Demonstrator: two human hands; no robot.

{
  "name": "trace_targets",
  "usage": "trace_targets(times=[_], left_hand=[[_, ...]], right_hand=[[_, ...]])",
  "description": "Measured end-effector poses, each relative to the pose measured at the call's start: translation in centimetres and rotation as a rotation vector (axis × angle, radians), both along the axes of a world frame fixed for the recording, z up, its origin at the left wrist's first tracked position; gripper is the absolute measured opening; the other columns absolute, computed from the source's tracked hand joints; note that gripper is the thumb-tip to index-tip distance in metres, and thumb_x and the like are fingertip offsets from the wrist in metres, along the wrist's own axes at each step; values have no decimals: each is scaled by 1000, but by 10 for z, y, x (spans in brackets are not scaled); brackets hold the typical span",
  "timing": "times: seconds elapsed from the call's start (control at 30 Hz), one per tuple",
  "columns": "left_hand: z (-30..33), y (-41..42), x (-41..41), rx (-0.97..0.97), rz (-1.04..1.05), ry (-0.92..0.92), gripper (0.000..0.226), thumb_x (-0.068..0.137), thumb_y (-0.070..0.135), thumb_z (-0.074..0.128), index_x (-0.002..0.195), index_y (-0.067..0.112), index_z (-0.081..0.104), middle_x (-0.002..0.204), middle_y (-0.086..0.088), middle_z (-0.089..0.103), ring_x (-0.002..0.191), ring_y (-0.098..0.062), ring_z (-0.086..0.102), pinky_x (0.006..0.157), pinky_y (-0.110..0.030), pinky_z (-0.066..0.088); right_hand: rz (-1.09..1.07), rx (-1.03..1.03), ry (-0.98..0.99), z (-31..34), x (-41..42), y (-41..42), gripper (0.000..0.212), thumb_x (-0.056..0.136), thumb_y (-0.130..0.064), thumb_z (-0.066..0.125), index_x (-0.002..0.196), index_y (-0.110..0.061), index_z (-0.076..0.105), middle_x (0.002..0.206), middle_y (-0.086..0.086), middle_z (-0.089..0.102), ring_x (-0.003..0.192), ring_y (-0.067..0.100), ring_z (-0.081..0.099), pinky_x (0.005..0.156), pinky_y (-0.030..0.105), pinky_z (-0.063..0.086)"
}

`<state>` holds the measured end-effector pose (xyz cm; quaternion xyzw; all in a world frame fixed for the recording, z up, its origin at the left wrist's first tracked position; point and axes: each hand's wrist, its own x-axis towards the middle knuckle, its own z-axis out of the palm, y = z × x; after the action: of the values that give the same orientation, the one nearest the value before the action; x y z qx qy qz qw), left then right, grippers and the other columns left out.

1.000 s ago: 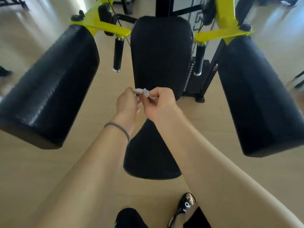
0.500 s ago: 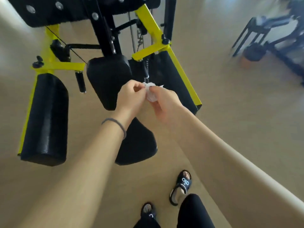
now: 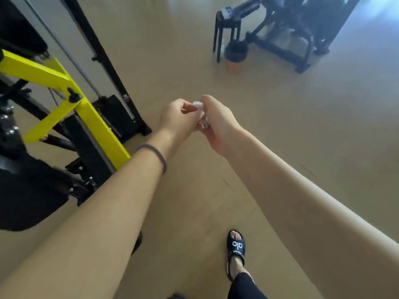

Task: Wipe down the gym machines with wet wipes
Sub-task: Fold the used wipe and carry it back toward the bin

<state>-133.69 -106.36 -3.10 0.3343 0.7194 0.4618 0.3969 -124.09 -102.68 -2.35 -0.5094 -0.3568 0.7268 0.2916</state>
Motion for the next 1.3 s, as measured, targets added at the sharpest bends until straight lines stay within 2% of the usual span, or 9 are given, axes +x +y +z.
trace_targets(times=[0.17, 0.27, 0.37, 0.53, 0.67, 0.77, 0.83, 1.03, 1.3], left_hand=[[-5, 124, 64, 12, -78, -114, 15, 92, 17, 68, 88, 8, 57, 97, -21, 71, 82, -24, 73, 70, -31, 63], [-10, 186, 82, 4, -87, -103, 12, 89, 6, 64, 81, 11, 56, 96, -20, 72, 81, -24, 73, 68, -31, 61], [-13, 240, 86, 3, -87, -45, 15, 85, -1, 63, 80, 12, 56, 96, -12, 72, 85, -24, 75, 69, -33, 63], [-14, 329, 68, 20, -168, 167, 16, 71, 15, 66, 81, 22, 57, 81, -1, 68, 85, -29, 73, 77, -48, 63], [-23, 414, 49, 48, -249, 291, 26, 79, 12, 70, 96, 24, 55, 82, 8, 66, 83, -18, 71, 74, -34, 61], [-26, 485, 27, 60, -355, 332, 24, 85, 17, 71, 105, 18, 57, 87, 10, 67, 78, -4, 67, 59, -10, 48], [-27, 532, 11, 44, -436, 322, 26, 87, 25, 75, 107, 18, 59, 95, 6, 69, 85, -5, 67, 60, -8, 47], [-26, 683, -26, -13, -469, 289, 26, 86, 17, 74, 109, 17, 62, 101, 1, 68, 95, -17, 67, 77, -26, 56], [-48, 902, -38, -58, -604, 368, 18, 88, 19, 73, 106, 21, 67, 100, 5, 71, 97, -13, 69, 84, -31, 58]], right_hand=[[-85, -28, -9, -4, 67, 116, 20, 87, -22, 53, 77, -13, 68, 80, 7, 63, 78, 24, 58, 91, 40, 53], [-91, -4, 30, -4, 93, 174, 22, 93, -20, 50, 81, -9, 65, 86, 11, 58, 78, 25, 55, 86, 39, 53], [-84, 4, 9, -10, 100, 227, 23, 91, -17, 50, 88, -2, 67, 82, 14, 55, 74, 27, 54, 99, 46, 55], [-51, 22, -84, -15, 87, 317, 35, 85, -15, 59, 111, 6, 66, 80, 13, 54, 67, 25, 53, 90, 42, 61], [-64, 90, -138, -24, 66, 402, 23, 89, -21, 65, 104, -5, 70, 77, 11, 65, 53, 18, 58, 88, 40, 61], [-162, 64, -119, -42, 49, 476, 15, 87, -14, 66, 99, -5, 68, 96, 18, 76, 77, 27, 73, 91, 47, 60], [-222, 41, -114, -50, 40, 524, 14, 85, -11, 68, 97, -4, 67, 104, 19, 76, 93, 31, 76, 95, 46, 58], [-344, 68, -169, -49, 23, 661, 16, 84, -2, 67, 99, 2, 69, 75, 4, 72, 70, 13, 72, 95, 36, 58], [-387, 122, -265, -73, 11, 876, 13, 87, -12, 68, 100, -10, 66, 93, 2, 72, 69, 7, 73, 88, 34, 61]])
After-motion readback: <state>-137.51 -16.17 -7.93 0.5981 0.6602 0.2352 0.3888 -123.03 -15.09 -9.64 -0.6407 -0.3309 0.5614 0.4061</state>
